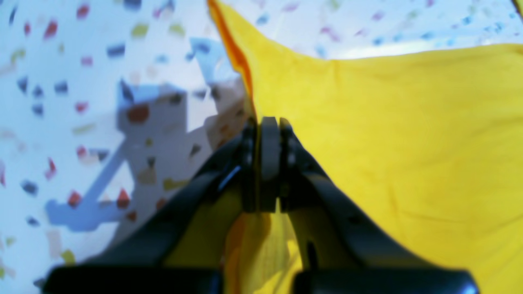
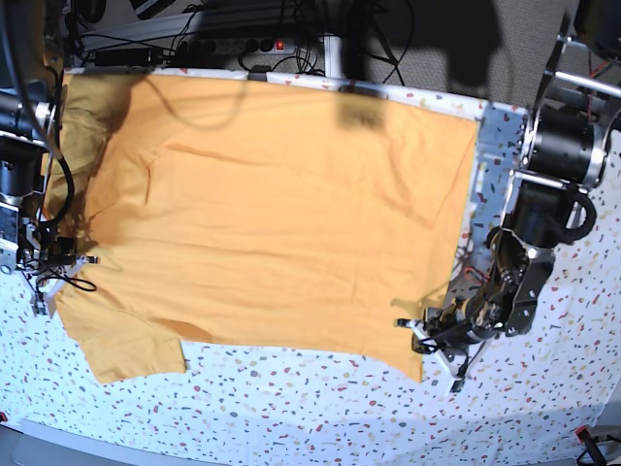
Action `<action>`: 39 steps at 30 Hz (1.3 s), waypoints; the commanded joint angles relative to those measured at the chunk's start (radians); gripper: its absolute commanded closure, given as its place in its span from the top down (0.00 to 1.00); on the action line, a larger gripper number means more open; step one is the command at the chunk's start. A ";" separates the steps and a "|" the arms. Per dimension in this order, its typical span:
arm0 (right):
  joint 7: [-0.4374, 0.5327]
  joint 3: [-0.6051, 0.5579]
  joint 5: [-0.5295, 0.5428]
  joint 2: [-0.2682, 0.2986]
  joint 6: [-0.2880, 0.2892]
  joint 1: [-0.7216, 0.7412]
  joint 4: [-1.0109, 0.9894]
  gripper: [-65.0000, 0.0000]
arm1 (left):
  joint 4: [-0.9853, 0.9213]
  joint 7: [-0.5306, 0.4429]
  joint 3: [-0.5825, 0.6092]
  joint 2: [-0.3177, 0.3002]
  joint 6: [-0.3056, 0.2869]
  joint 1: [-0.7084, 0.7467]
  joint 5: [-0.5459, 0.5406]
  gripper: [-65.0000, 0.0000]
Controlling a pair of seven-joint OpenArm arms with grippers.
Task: Fold the T-shirt properly
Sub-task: 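Lift the hem and fold it over toward the collar with both grippers, then release the hem and move both grippers to the new folded edge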
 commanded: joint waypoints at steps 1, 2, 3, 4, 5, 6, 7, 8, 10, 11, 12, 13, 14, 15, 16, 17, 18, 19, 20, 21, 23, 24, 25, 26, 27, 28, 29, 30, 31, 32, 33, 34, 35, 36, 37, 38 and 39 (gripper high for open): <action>0.011 0.002 0.011 0.022 0.035 0.031 0.045 0.00 | 0.040 -0.004 -0.002 -0.006 -0.005 -0.030 -0.011 0.00; 0.004 0.002 0.012 0.022 0.056 0.023 0.076 0.00 | 0.060 0.012 -0.002 -0.010 -0.005 -0.024 -0.011 0.00; -0.005 0.002 0.015 0.022 0.081 0.010 0.112 0.00 | 0.083 0.021 -0.002 -0.018 -0.005 -0.014 -0.012 0.00; -0.016 0.002 0.018 0.022 0.099 -0.006 0.152 0.00 | 0.108 0.022 -0.002 -0.024 -0.005 0.000 -0.012 0.00; -0.027 0.002 0.018 0.022 0.111 -0.025 0.195 0.00 | 0.134 0.025 -0.002 -0.034 -0.005 0.017 -0.013 0.00; -0.035 0.002 0.018 0.022 0.115 -0.047 0.238 0.00 | 0.159 0.032 -0.002 -0.043 -0.004 0.034 -0.014 0.00; -0.046 0.002 0.018 0.022 0.115 -0.070 0.284 0.00 | 0.188 0.039 -0.002 -0.055 -0.003 0.052 -0.014 0.00; -0.053 0.002 0.018 0.022 0.115 -0.095 0.330 0.00 | 0.216 0.046 -0.002 -0.068 -0.001 0.073 -0.014 0.00; -0.068 0.002 0.024 0.022 0.114 -0.150 0.423 0.00 | 0.277 0.048 -0.002 -0.095 -0.002 0.117 -0.014 0.00; -0.076 0.002 0.033 0.022 0.114 -0.178 0.467 0.00 | 0.312 0.047 -0.002 -0.109 -0.001 0.139 -0.015 0.00; -0.086 0.003 0.037 0.022 0.114 -0.206 0.509 0.00 | 0.346 0.049 -0.002 -0.122 -0.002 0.161 -0.015 0.00; -0.091 0.003 0.036 0.022 0.114 -0.233 0.550 0.00 | 0.385 0.052 -0.006 -0.137 -0.001 0.183 -0.015 0.00; -0.094 0.003 0.035 0.022 0.114 -0.261 0.588 0.00 | 0.423 0.063 -0.019 -0.146 -0.001 0.204 -0.015 0.00; -0.097 0.003 0.035 0.023 0.114 -0.289 0.624 0.00 | 0.464 0.076 -0.040 -0.154 -0.001 0.226 -0.015 0.00; -0.099 0.006 0.035 0.022 0.114 -0.314 0.658 0.00 | 0.504 0.097 -0.070 -0.159 -0.001 0.249 -0.015 0.00; -0.103 0.011 0.035 0.022 0.114 -0.338 0.688 0.00 | 0.546 0.112 -0.103 -0.161 -0.001 0.272 -0.020 0.00; -0.106 0.019 0.035 0.022 0.113 -0.359 0.715 0.00 | 0.585 0.132 -0.140 -0.164 -0.002 0.296 -0.036 0.00; -0.109 0.029 0.034 0.022 0.111 -0.378 0.736 0.00 | 0.623 0.152 -0.174 -0.165 -0.002 0.317 -0.060 0.00; -0.109 0.043 0.032 0.022 0.110 -0.394 0.754 0.00 | 0.660 0.173 -0.204 -0.167 -0.003 0.338 -0.079 0.00; -0.111 0.060 0.032 0.022 0.110 -0.408 0.767 0.00 | 0.695 0.191 -0.230 -0.167 -0.003 0.359 -0.086 0.00; -0.111 0.102 0.032 0.022 0.110 -0.431 0.786 0.00 | 0.753 0.221 -0.267 -0.167 -0.008 0.393 -0.082 0.00; -0.111 0.124 0.034 0.022 0.110 -0.439 0.792 0.00 | 0.774 0.225 -0.280 -0.169 -0.014 0.407 -0.083 0.00; -0.111 0.143 0.037 0.023 0.110 -0.445 0.795 0.00 | 0.787 0.227 -0.284 -0.171 -0.023 0.417 -0.082 0.00; -0.111 0.158 0.042 0.026 0.110 -0.451 0.797 0.00 | 0.797 0.228 -0.283 -0.173 -0.026 0.427 -0.083 0.00; -0.112 0.166 0.050 0.031 0.110 -0.455 0.797 0.00 | 0.805 0.228 -0.283 -0.174 -0.028 0.437 -0.083 0.00; -0.114 0.169 0.056 0.037 0.110 -0.462 0.797 0.00 | 0.809 0.228 -0.283 -0.174 -0.028 0.446 -0.083 0.00; -0.116 0.171 0.059 0.044 0.110 -0.469 0.797 0.00 | 0.812 0.230 -0.283 -0.174 -0.028 0.453 -0.083 0.00; -0.117 0.171 0.061 0.050 0.110 -0.478 0.797 0.00 | 0.813 0.236 -0.283 -0.174 -0.028 0.460 -0.083 0.00; -0.117 0.171 0.060 0.056 0.110 -0.486 0.797 0.00 | 0.814 0.236 -0.283 -0.174 -0.028 0.467 -0.083 0.00; -0.117 0.171 0.059 0.061 0.110 -0.493 0.797 0.00 | 0.814 0.237 -0.283 -0.175 -0.028 0.475 -0.083 0.00; -0.118 0.171 0.060 0.066 0.110 -0.500 0.797 0.00 | 0.815 0.238 -0.283 -0.175 -0.028 0.482 -0.082 0.00; -0.119 0.171 0.059 0.067 0.110 -0.505 0.797 0.00 | 0.815 0.247 -0.283 -0.175 -0.028 0.487 -0.082 0.00; -0.125 0.171 0.059 0.067 0.110 -0.507 0.797 0.00 | 0.815 0.267 -0.283 -0.175 -0.028 0.490 -0.082 0.00; -0.132 0.171 0.059 0.067 0.109 -0.512 0.797 0.00 | 0.816 0.286 -0.283 -0.175 -0.028 0.494 -0.082 0.00; -0.132 0.171 0.059 0.066 0.109 -0.517 0.797 0.00 | 0.816 0.304 -0.283 -0.175 -0.028 0.498 -0.082 0.00; -0.137 0.171 0.059 0.066 0.109 -0.523 0.797 0.00 | 0.816 0.323 -0.283 -0.175 -0.028 0.502 -0.082 0.00; -0.146 0.171 0.059 0.066 0.109 -0.528 0.797 0.00 | 0.816 0.340 -0.283 -0.175 -0.028 0.503 -0.082 0.00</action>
